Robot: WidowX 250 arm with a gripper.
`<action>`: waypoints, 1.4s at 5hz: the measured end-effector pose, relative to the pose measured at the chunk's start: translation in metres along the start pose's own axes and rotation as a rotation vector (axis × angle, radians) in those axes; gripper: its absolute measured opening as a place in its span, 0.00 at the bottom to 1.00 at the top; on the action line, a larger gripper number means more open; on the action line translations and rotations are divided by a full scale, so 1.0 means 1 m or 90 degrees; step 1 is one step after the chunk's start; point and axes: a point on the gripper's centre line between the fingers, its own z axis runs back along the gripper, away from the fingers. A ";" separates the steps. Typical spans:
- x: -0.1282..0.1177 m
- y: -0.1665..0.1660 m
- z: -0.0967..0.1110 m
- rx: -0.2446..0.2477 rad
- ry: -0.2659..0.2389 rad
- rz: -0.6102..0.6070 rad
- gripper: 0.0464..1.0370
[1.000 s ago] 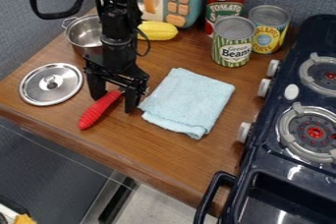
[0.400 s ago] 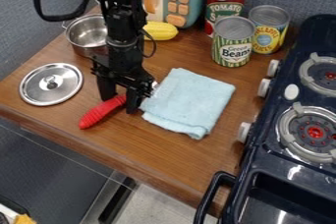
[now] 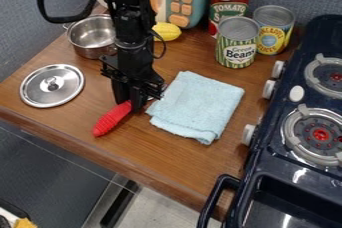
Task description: Rotate the red fork and place it on the blue cloth
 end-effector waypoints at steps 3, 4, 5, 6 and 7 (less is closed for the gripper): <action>0.007 -0.022 0.041 0.008 -0.026 0.272 0.29; 0.024 -0.032 0.063 0.103 -0.088 0.342 0.29; 0.029 -0.037 0.073 0.134 -0.110 0.400 0.29; 0.030 -0.035 0.076 0.140 -0.139 0.552 0.29; 0.028 -0.037 0.073 0.100 -0.152 0.614 0.29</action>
